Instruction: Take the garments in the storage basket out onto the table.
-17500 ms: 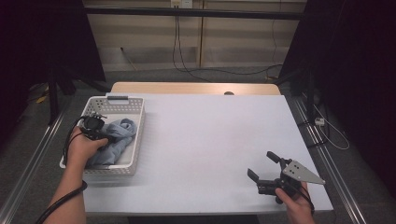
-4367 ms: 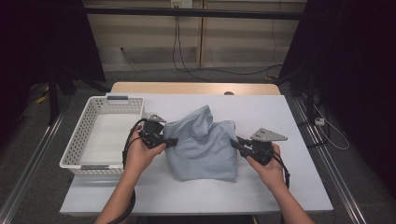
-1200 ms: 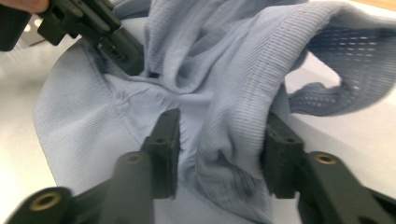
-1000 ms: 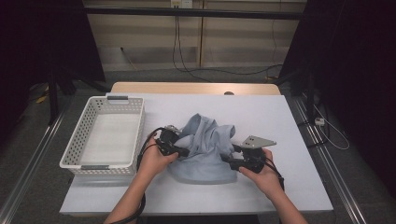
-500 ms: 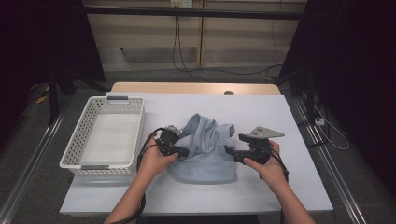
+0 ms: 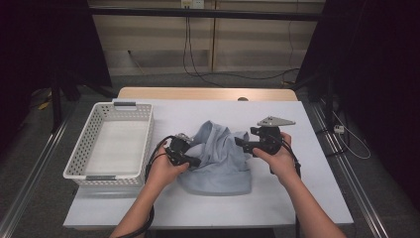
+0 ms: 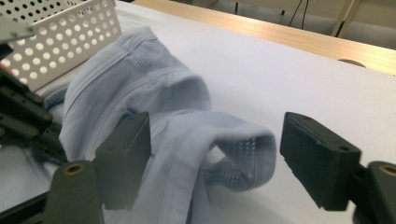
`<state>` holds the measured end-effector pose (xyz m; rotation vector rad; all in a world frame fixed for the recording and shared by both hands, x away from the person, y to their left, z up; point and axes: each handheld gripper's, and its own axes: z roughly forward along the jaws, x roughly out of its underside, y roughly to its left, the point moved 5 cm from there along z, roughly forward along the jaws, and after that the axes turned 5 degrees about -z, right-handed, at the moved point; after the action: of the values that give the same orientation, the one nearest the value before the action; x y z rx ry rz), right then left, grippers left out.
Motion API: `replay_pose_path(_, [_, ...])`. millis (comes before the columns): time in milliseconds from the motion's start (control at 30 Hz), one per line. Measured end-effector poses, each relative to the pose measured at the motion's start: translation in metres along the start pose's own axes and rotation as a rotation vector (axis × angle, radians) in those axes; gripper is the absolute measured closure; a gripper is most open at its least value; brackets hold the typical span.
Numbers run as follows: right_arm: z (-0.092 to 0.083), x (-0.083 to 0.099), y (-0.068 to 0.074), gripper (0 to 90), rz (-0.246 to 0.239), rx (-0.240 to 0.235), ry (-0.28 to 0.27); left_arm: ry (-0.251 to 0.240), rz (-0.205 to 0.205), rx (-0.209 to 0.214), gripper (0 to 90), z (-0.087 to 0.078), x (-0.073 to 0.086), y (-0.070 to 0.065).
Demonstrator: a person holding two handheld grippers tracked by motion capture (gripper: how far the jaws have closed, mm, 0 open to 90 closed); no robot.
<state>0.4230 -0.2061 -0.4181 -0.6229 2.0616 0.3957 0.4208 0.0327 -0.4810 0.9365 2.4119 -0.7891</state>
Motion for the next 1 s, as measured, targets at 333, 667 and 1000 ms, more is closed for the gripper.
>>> replay_pose_path(333, [0.021, -0.008, -0.01, 39.6, 0.023, 0.026, 0.06, 0.003, 0.0, 0.002, 87.1, 0.0, 0.0, 0.0])
replay_pose_path(667, [0.015, -0.001, -0.002, 79.2, 0.041, -0.083, 0.046, 0.0, -0.008, 0.008, 87.1, -0.001, 0.0, 0.001])
replay_pose_path(1000, [-0.011, 0.004, 0.029, 83.5, -0.021, -0.149, -0.041, 0.001, -0.012, 0.007, 87.1, -0.001, 0.0, 0.001])
